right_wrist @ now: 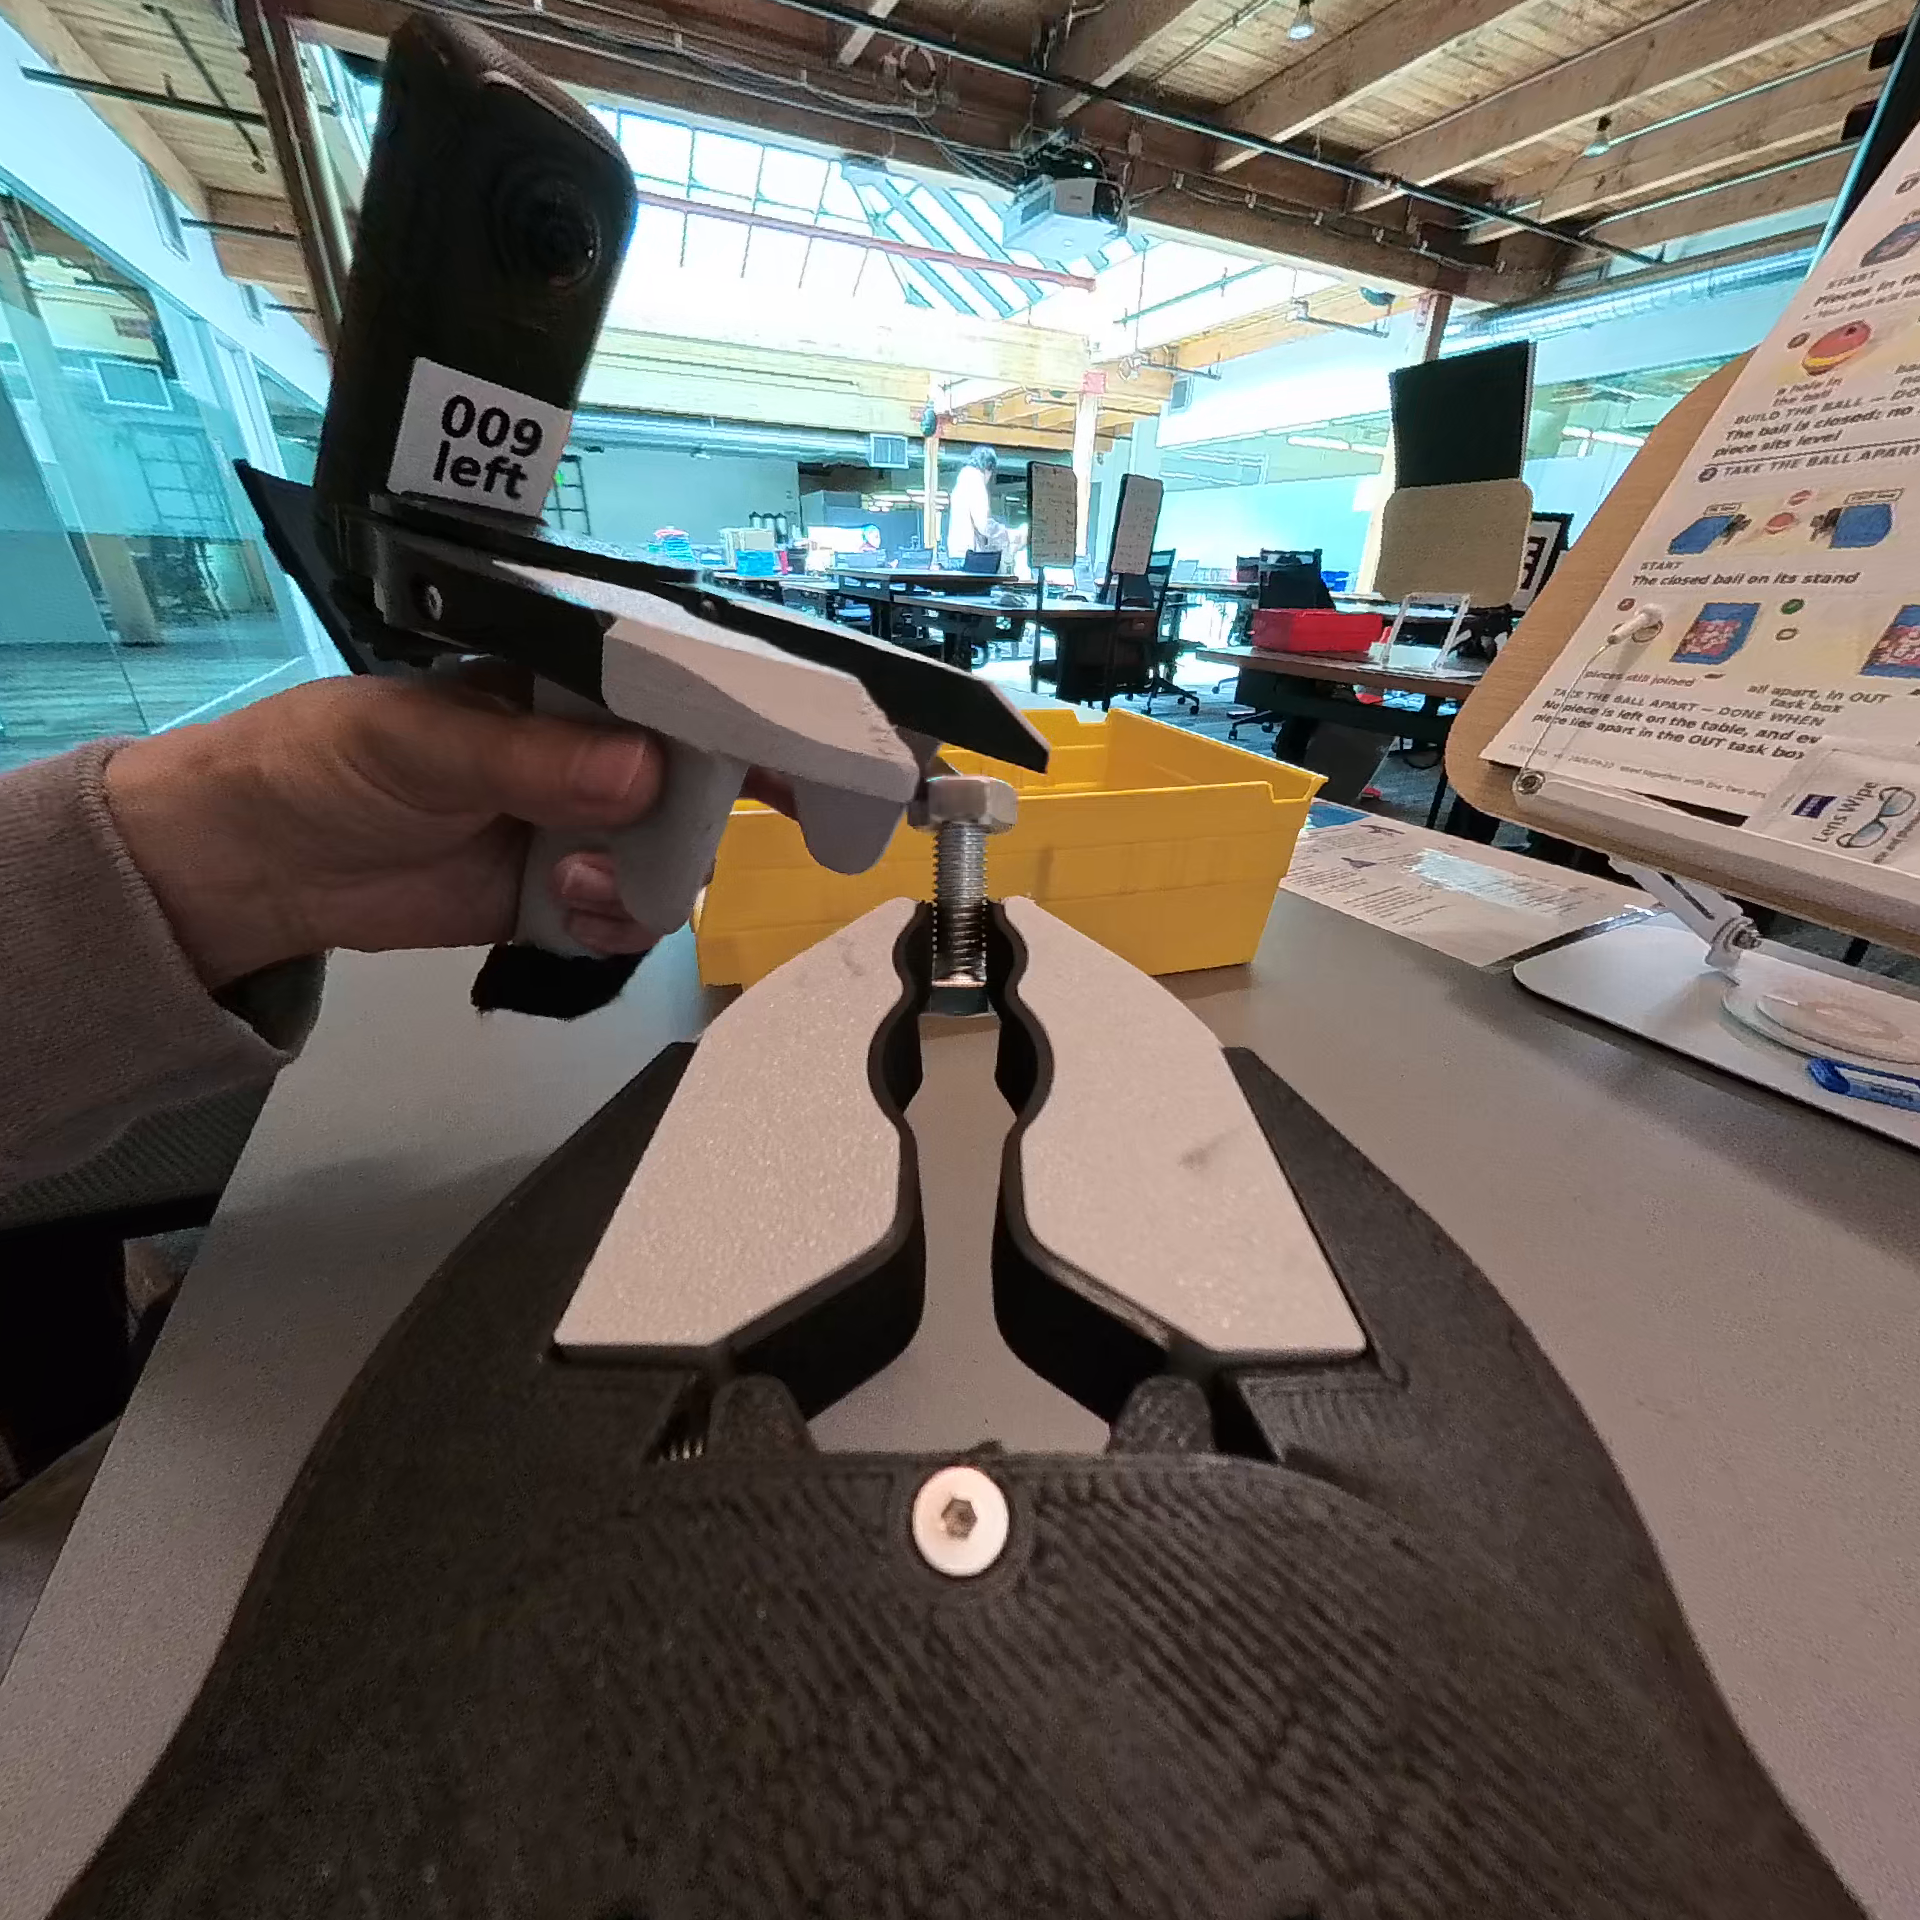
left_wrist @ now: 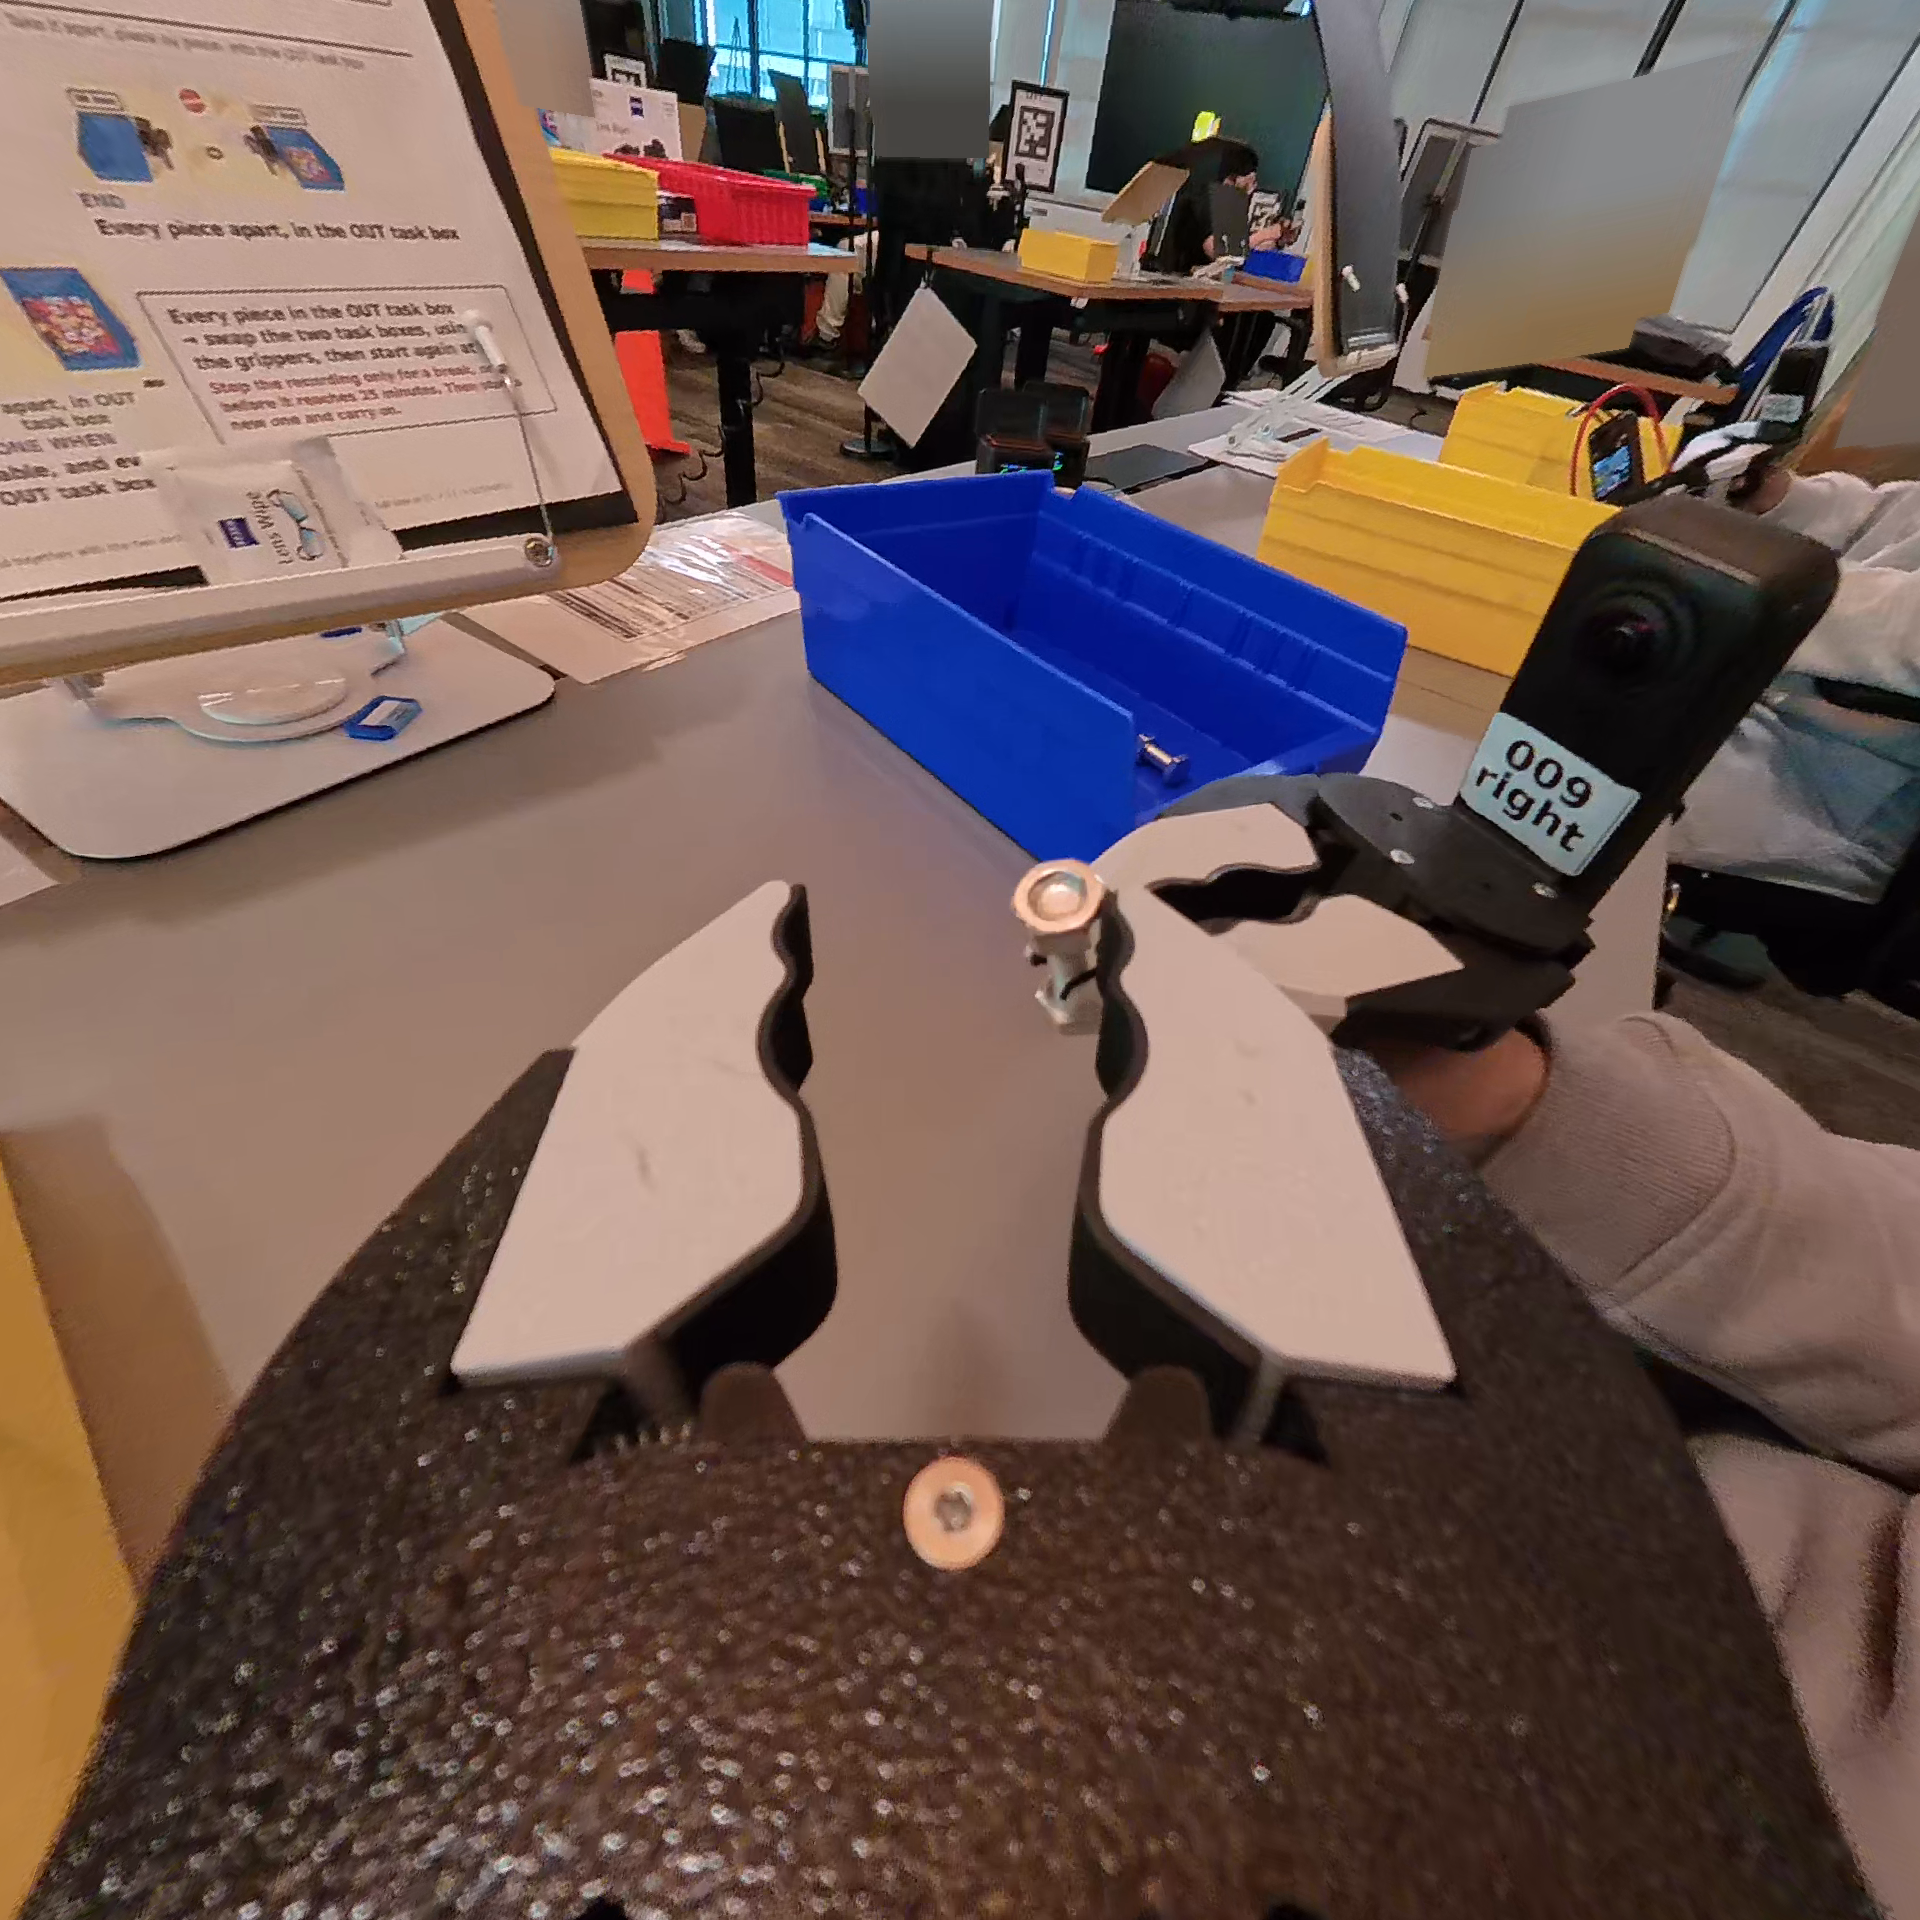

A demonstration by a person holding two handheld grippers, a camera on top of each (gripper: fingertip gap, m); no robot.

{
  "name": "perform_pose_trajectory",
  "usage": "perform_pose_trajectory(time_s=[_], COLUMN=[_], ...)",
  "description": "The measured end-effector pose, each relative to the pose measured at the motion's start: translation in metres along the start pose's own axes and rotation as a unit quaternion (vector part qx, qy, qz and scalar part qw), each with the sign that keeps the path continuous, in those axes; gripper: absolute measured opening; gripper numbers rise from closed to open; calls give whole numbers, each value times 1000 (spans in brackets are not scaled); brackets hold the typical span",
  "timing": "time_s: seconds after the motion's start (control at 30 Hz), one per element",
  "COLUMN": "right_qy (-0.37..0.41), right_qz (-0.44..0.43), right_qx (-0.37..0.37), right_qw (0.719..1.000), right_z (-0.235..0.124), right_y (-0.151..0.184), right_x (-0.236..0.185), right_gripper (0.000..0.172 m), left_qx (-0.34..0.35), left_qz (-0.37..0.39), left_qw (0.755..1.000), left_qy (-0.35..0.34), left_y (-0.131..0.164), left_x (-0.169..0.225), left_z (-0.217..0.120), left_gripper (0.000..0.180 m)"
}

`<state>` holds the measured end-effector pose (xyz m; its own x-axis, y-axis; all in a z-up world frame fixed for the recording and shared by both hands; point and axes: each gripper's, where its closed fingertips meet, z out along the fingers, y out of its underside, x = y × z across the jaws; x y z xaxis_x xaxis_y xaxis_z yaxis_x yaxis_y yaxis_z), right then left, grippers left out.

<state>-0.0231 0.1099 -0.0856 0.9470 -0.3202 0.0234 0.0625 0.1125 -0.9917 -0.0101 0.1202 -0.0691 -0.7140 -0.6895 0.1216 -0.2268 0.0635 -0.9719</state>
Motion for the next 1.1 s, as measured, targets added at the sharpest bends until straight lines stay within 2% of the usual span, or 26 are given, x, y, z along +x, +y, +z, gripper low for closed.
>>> perform_pose_trajectory(time_s=[0.13, 0.3, 0.4, 0.63, 0.73, 0.93, 1.1], right_qy=[-2, -1, -2, -6, -11, -9, -18], right_qz=[12, 11, 11, 26, 42, 36, 42], right_qx=[14, 13, 13, 40, 57, 50, 67], right_qw=[1000, 1000, 1000, 999, 997, 998, 997], right_z=[-2, -2, -2, -6, -8, -7, -9], right_y=[-4, -4, -4, -12, -17, -14, -19], right_x=[1, 1, 1, 2, 3, 3, 1], right_gripper=[9, 9, 9, 9, 9, 9, 9], left_qx=[-18, 26, 24, 27, 12, 54, 42], left_qz=[17, 9, 10, -26, -30, -18, -28], left_qw=[999, 1000, 999, 999, 999, 997, 998], left_qy=[-41, 14, 35, 22, -21, 49, 35], left_y=[4, -12, -12, -2, 6, -14, -10], left_x=[-13, 8, 17, 6, -13, 21, 19], left_z=[-7, -5, 1, 4, -3, 1, 14], left_gripper=[49, 50, 53, 51, 45, 53, 52])
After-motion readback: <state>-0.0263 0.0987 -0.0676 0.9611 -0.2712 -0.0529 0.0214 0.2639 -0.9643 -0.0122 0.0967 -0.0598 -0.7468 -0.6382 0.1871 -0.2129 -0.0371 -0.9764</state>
